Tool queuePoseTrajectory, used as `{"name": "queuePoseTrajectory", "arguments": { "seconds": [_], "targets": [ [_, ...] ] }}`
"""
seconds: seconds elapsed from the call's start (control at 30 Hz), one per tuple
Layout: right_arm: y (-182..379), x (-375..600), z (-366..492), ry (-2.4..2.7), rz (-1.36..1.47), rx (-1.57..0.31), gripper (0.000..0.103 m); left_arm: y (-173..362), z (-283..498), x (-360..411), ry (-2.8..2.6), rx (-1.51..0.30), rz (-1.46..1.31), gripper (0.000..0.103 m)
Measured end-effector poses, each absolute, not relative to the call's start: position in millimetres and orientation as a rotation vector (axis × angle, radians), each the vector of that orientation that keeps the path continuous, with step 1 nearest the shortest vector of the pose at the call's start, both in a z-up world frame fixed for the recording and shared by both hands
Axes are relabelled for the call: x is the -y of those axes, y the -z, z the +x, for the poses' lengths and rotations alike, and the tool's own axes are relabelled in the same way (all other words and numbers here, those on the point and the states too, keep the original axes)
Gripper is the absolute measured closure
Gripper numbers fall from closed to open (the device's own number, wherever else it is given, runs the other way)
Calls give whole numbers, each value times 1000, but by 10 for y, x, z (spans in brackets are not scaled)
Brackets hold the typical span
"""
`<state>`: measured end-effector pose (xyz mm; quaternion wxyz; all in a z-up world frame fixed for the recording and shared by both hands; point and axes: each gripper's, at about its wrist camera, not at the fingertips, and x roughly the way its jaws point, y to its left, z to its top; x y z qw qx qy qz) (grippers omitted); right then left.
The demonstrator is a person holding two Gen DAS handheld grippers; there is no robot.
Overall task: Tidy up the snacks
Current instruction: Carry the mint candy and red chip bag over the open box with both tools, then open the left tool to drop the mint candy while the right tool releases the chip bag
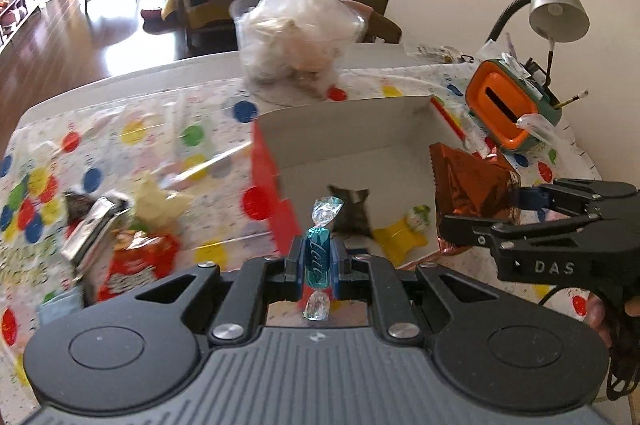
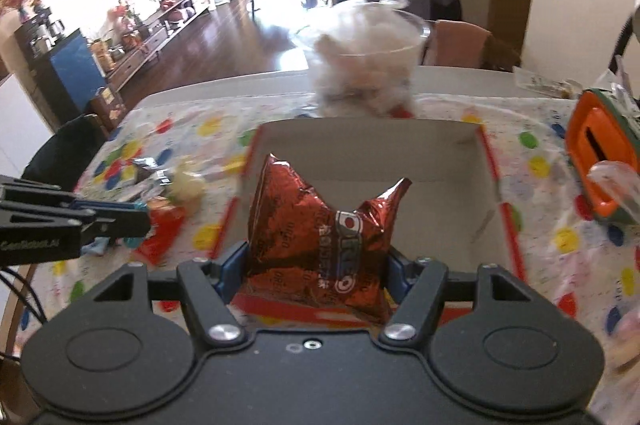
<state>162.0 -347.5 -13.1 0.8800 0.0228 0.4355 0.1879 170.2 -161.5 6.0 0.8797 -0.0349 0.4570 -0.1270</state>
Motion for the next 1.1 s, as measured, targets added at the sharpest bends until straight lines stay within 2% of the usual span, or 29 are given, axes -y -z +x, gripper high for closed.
{"name": "queuePoseTrajectory", "arguments": {
  "seconds": [0.47, 1.1],
  "targets": [
    [670, 3986, 2320, -323, 5, -1013, 36, 393, 2378, 2313, 233, -1072, -14, 91],
    [1214, 3534, 2749, -478, -168, -1172, 35, 966, 2894, 2572, 173, -1199, 112, 91]
  ]
}}
